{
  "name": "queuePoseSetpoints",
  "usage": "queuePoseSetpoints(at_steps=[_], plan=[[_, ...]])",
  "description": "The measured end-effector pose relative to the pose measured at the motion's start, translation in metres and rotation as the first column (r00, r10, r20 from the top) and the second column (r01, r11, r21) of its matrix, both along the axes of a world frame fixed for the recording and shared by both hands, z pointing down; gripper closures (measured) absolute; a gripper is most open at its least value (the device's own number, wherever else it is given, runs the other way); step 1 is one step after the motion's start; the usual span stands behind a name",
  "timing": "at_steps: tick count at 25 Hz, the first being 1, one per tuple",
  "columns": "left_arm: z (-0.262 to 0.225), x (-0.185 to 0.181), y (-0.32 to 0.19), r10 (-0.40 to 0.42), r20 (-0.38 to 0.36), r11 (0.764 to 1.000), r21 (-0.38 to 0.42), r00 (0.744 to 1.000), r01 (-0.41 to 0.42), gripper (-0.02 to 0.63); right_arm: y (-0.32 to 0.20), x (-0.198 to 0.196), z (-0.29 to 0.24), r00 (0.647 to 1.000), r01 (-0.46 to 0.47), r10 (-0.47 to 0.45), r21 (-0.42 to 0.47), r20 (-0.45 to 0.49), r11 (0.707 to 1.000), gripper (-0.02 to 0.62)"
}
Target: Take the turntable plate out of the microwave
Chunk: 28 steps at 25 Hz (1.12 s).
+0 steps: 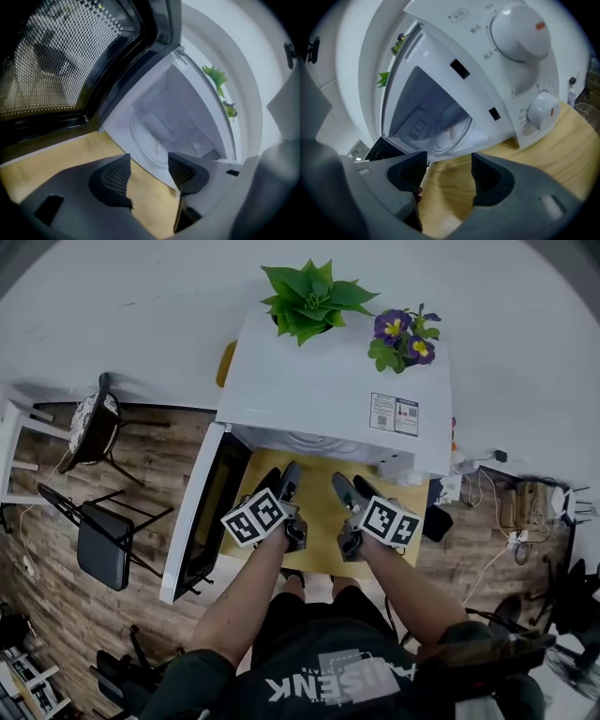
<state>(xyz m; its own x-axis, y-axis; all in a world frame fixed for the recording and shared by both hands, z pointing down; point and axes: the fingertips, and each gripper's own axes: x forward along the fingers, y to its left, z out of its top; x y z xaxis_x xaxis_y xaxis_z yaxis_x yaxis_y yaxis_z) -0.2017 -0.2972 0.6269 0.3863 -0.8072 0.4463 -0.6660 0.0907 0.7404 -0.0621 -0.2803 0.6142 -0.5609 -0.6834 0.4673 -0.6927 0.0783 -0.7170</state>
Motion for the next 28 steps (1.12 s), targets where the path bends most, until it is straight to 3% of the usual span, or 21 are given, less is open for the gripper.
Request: queuePoseSetpoints(at_steps=[7, 12, 24, 28], plan=[[0.029, 0.004, -0.025, -0.006, -0.078, 0.998, -0.065, 0.997, 0.001, 0.350, -0.022, -0.008, 0.028, 0.995, -0.082, 0.086, -0.083, 0.045, 0.993, 0.302], [0.041, 0.004, -0.043, -0.061, -0.138, 0.994, -0.101, 0.989, 0.047, 0.347, -0.040, -0.010, 0.037, 0.984, -0.142, 0.153, -0.119, 0.090, 0.983, 0.301], [0.064, 0.011, -0.065, -0.115, -0.181, 0.978, -0.191, 0.977, 0.079, 0.334, -0.051, -0.005, 0.051, 0.973, -0.184, 0.204, -0.164, 0.111, 0.969, 0.301], [0.064, 0.010, -0.063, -0.140, -0.163, 0.972, -0.213, 0.977, 0.104, 0.333, -0.052, -0.007, 0.052, 0.974, -0.171, 0.193, -0.169, 0.120, 0.971, 0.301]])
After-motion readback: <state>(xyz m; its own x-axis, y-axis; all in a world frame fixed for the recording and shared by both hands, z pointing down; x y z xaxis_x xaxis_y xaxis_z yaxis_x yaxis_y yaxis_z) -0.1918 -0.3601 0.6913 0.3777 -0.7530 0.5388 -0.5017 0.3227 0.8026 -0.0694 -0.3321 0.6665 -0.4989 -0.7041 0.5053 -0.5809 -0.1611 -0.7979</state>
